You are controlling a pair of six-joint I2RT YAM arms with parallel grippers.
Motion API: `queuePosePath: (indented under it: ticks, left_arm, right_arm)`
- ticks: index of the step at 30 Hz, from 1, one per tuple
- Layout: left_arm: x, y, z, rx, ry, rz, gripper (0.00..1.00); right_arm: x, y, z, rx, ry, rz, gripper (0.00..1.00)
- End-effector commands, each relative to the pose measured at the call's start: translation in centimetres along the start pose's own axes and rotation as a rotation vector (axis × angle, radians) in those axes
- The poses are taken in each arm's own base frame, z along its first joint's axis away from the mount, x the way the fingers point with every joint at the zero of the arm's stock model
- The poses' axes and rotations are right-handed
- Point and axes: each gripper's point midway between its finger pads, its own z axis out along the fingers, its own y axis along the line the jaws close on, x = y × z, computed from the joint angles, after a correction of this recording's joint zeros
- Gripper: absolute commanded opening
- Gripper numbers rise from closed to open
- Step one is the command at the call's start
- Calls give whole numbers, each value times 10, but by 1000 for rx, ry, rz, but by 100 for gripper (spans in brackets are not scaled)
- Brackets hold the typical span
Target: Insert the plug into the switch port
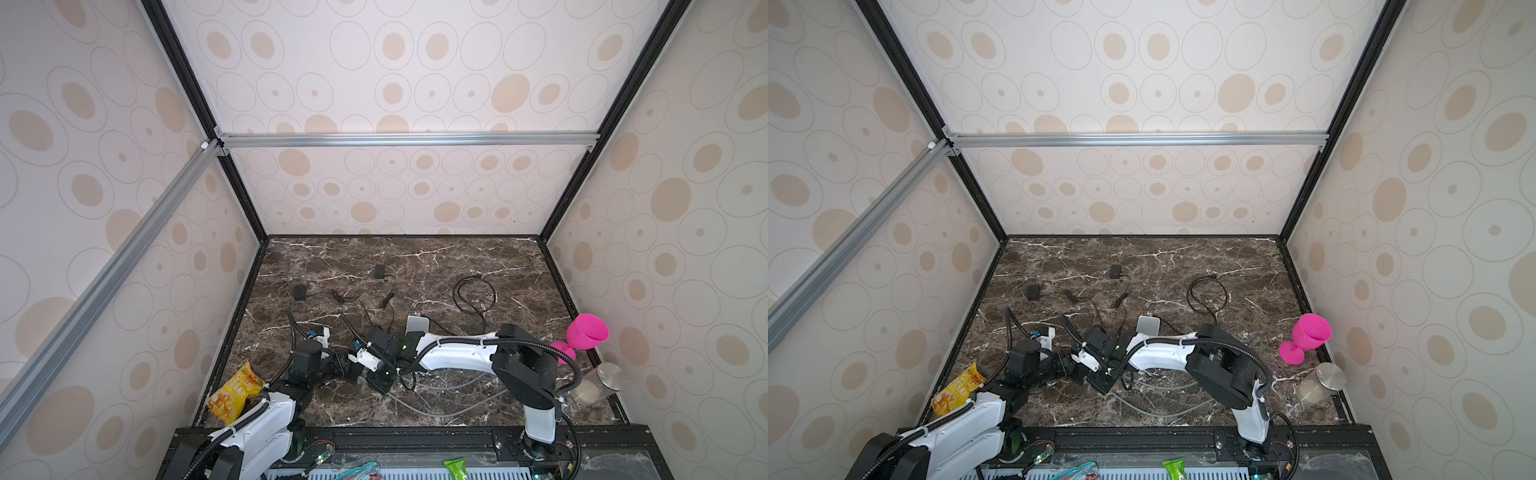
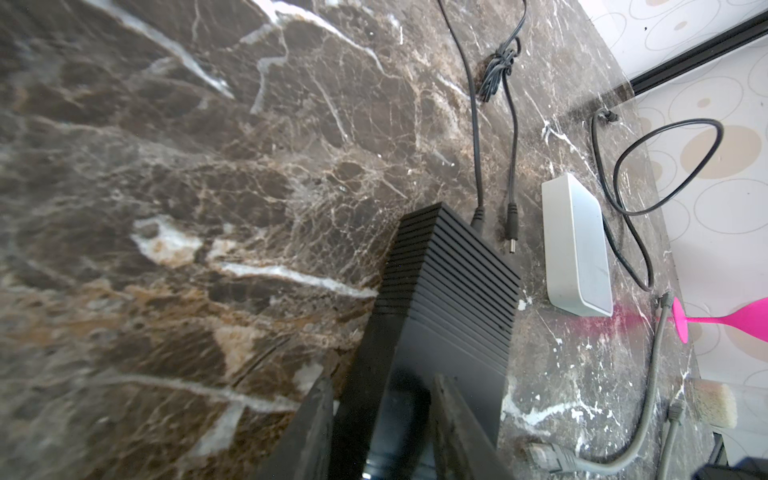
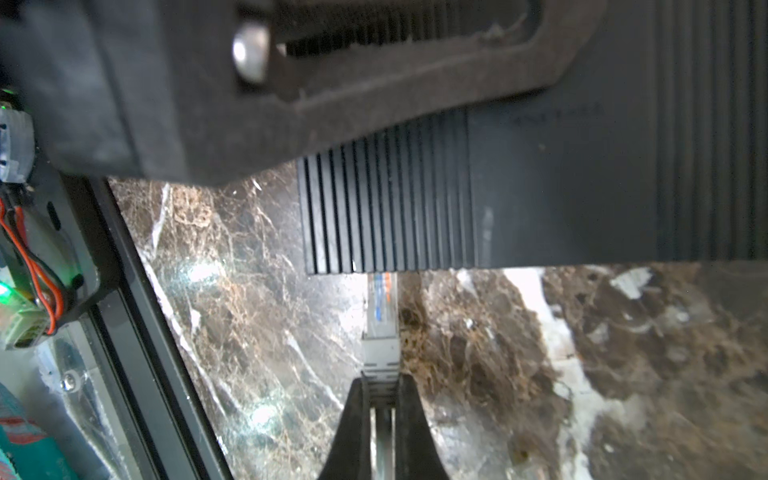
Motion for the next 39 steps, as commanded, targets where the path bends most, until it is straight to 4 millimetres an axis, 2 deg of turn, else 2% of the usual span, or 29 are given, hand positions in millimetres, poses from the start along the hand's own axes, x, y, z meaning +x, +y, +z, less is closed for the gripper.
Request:
queuePosePath:
  ticks: [1, 18, 23, 32, 36, 39]
  left_arm:
    - [12, 14, -1, -62, 40, 4, 39]
    - [18, 11, -3, -35, 52, -3, 40]
    - [17, 13, -3, -44, 48, -3, 40]
    - [14, 16, -5, -68, 32, -5, 40]
    - [14, 17, -5, -70, 30, -6, 40]
    - [14, 17, -5, -68, 31, -4, 40]
  right_arm:
    - [-13, 3, 0, -4, -24, -20, 0]
    - [-32, -4, -2, 110, -94, -70, 0]
    - [-21, -14, -5, 166, -57, -85, 0]
    - [10, -28, -16, 226, -5, -111, 0]
    - [13, -32, -16, 238, 6, -116, 0]
    - [7, -30, -15, 221, -16, -119, 0]
